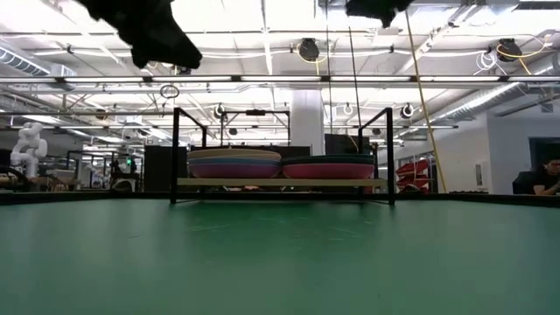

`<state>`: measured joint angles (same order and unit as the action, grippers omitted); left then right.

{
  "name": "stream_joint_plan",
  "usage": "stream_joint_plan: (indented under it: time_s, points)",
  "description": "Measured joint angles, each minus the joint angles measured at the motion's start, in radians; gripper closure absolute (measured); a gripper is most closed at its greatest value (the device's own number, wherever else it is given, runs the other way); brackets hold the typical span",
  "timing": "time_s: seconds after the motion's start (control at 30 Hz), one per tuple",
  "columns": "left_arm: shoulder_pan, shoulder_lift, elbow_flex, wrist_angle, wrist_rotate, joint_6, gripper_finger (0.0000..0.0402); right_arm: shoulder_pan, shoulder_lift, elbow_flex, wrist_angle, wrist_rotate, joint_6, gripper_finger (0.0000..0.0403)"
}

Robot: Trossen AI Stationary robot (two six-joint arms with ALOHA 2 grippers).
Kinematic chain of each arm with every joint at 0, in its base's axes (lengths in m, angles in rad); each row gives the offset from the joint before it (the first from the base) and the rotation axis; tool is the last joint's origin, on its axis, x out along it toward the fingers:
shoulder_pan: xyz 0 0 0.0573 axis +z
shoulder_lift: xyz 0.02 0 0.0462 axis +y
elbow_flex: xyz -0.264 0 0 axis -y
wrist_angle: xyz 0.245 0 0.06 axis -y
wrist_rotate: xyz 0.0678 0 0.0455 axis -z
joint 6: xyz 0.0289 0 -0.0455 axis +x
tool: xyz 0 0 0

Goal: Place and stack plates onto a shelf
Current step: Stack the black plate on top of the other black plate on the shelf

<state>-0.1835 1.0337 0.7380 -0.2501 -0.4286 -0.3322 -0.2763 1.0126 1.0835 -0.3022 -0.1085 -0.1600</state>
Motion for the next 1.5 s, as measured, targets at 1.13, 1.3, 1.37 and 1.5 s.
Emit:
stream_joint_plan:
  time_s: [1.13, 1.3, 1.37, 1.5]
  points:
    - [-0.251, 0.496, 0.212, -0.596, 0.752, 0.102, 0.0291, 0.311, -0.247, -0.572, 0.575, 0.086, 0.021, 0.0298]
    - [-0.235, 0.547, 0.212, -0.593, 0.788, 0.159, 0.0291, 0.311, -0.247, -0.572, 0.575, 0.086, 0.021, 0.0298]
    - [-0.226, 0.570, 0.212, -0.590, 0.804, 0.182, 0.0291, 0.311, -0.247, -0.572, 0.575, 0.085, 0.024, 0.0298]
    - [-0.207, 0.612, 0.212, -0.562, 0.844, 0.225, 0.0291, 0.311, -0.247, -0.572, 0.570, 0.085, 0.025, 0.0298]
